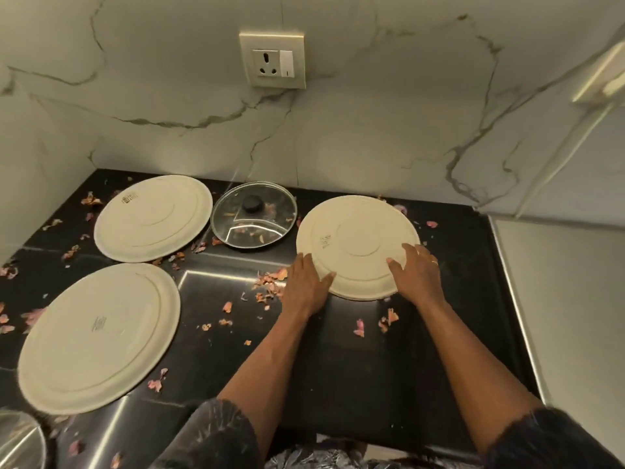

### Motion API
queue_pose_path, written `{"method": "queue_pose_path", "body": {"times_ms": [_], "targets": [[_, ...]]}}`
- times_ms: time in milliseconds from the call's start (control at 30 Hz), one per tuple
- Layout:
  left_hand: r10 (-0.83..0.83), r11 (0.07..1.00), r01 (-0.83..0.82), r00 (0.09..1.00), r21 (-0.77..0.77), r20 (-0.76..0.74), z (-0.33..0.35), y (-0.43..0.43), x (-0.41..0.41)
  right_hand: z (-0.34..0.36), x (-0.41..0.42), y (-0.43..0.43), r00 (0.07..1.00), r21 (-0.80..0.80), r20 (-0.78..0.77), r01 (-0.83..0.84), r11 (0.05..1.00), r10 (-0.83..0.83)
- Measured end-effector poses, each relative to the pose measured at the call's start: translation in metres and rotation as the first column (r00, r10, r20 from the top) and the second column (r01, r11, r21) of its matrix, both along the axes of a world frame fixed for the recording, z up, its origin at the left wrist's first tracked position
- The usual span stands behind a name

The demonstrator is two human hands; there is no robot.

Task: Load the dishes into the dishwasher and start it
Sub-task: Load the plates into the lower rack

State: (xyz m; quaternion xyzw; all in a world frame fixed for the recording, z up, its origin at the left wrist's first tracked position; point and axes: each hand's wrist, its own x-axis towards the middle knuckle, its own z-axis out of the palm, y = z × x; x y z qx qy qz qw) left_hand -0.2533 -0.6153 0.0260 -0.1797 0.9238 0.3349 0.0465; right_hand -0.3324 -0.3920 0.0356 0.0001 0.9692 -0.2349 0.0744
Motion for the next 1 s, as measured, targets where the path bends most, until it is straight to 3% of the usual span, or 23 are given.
{"method": "queue_pose_path", "body": {"times_ms": [233, 500, 700, 1000], "targets": [[0.27, 0.962, -0.274, 0.951, 0.009, 0.152, 0.007, 0.001, -0.069, -0.005, -0.082, 0.015, 0.962, -0.051, 0.268, 0.06, 0.997, -0.044], [0.453, 0.873, -0.48, 0.862, 0.081, 0.228, 0.008, 0.001, -0.094, -0.015, -0.1, 0.008, 0.957, -0.078, 0.24, 0.189, 0.979, -0.165], [0.503, 0.849, -0.525, 0.839, 0.065, 0.207, 0.009, -0.001, -0.091, -0.016, -0.095, 0.01, 0.936, -0.081, 0.27, 0.255, 0.963, -0.225], [0.472, 0.866, -0.483, 0.874, 0.124, 0.114, 0.033, -0.004, -0.072, 0.005, -0.069, 0.024, 0.931, -0.261, 0.252, 0.327, 0.908, -0.263]]}}
